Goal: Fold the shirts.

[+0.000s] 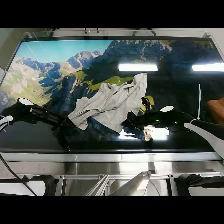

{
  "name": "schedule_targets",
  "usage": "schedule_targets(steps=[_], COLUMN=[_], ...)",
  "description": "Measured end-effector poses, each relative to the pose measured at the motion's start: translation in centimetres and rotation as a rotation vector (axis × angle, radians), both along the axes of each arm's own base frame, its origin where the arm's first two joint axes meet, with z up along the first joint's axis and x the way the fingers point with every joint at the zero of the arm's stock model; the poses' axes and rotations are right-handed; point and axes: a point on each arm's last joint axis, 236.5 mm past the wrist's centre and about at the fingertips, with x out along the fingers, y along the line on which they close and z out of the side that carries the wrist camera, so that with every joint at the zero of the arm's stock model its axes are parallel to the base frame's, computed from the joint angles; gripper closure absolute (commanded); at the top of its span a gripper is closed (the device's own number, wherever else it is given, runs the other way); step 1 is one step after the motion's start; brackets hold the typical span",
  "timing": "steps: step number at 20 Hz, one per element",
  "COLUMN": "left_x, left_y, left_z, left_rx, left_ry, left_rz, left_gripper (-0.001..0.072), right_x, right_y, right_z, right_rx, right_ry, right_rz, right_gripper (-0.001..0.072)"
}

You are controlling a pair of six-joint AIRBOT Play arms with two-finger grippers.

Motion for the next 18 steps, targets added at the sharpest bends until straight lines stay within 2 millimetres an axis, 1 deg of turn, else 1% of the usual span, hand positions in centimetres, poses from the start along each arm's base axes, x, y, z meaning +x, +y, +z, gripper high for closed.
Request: schedule_targets(steps=[2,5,6,7,8,9,11,12,13,16,18], left_x=[0.6,1.3,1.4,1.5,1.4,1.2,1.0,1.0,1.2,2.7,3.7], left_y=[0.5,0.7,0.7,0.8,1.1,1.5,2.7,3.4,4.1,6.3,7.0], left_z=[0.4,1.7,2.2,2.6,2.7,2.7,2.3,2.1,2.1,2.5,2.8], left_rx=[-0.003,-0.026,-0.034,-0.036,-0.027,-0.011,0.044,0.075,0.101,0.156,0.16], left_ry=[-0.017,-0.04,-0.046,-0.051,-0.05,-0.048,-0.041,-0.04,-0.041,-0.071,-0.098], left_rz=[0.005,-0.015,-0.027,-0.039,-0.057,-0.078,-0.107,-0.118,-0.122,-0.094,-0.057], left_gripper=[0.0688,0.0688,0.0563,0.0279,0.0043,-0.0013,-0.0013,0.0005,0.0004,0.0004,0.0004], right_x=[-0.1,0.1,0.2,0.2,0.2,0.2,0.1,0.0,-0.1,-0.1,-0.1], right_y=[0.2,0.6,0.7,0.8,0.8,0.8,1.0,1.0,1.0,1.1,1.1], right_z=[0.5,1.9,2.3,2.7,2.8,3.0,3.3,3.4,3.5,3.6,3.6], right_rx=[0.011,0.04,0.048,0.054,0.056,0.059,0.069,0.072,0.075,0.079,0.08], right_ry=[-0.006,-0.028,-0.036,-0.041,-0.044,-0.047,-0.047,-0.047,-0.046,-0.045,-0.045], right_rz=[0.005,0.006,0.005,0.006,0.007,0.006,0.014,0.017,0.019,0.022,0.021], right_gripper=[0.0697,0.0696,0.0695,0.0696,0.0695,0.0695,0.0695,0.0695,0.0696,0.0696,0.0696])
